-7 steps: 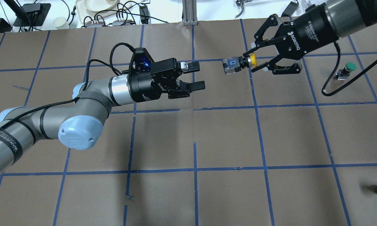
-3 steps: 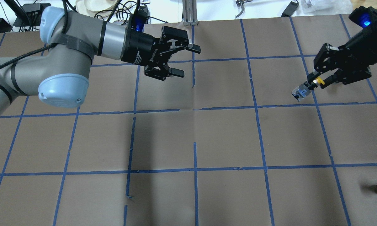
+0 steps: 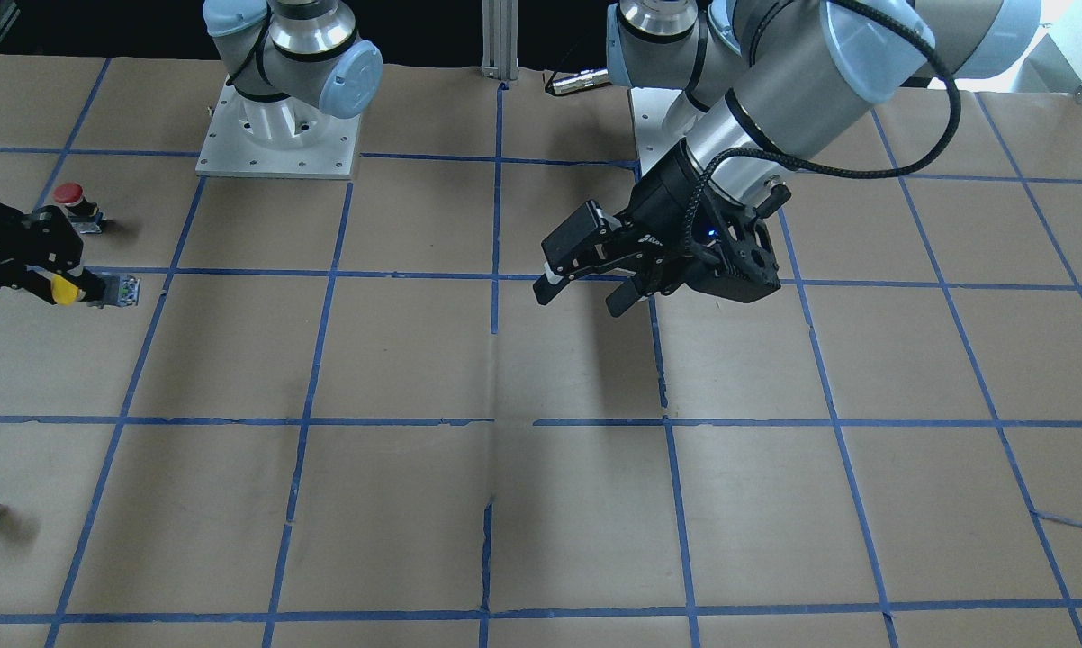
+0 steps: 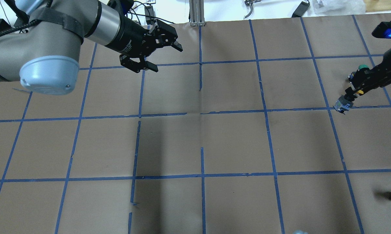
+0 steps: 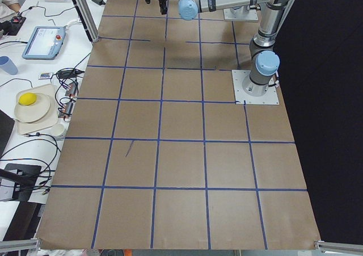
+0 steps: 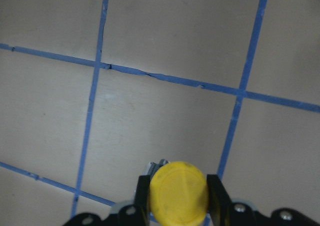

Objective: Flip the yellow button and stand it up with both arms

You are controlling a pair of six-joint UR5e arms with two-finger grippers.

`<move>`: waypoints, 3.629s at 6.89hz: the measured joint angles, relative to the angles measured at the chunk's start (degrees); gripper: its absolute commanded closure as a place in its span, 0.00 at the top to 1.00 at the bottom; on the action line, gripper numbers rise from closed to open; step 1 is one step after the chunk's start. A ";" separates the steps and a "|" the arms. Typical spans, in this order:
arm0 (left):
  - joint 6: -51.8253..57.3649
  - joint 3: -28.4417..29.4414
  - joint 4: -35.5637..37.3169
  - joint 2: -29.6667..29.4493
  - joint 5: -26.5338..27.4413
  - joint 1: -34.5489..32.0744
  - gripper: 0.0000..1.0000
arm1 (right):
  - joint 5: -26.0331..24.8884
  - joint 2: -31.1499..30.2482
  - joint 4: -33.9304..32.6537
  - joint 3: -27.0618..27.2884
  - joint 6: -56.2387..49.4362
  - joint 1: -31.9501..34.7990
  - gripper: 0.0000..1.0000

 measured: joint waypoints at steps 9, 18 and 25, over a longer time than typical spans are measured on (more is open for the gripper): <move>20.00 8.48 -18.69 3.35 25.65 -0.04 1.00 | 6.70 7.06 -22.06 11.39 -73.10 -15.01 0.25; 20.52 11.35 -21.17 2.07 27.17 0.74 1.00 | 10.04 9.61 -22.30 13.53 -88.82 -20.05 0.39; 20.51 10.87 -21.03 2.13 26.94 0.32 1.00 | 9.66 5.84 -21.18 12.68 -78.29 -20.87 1.00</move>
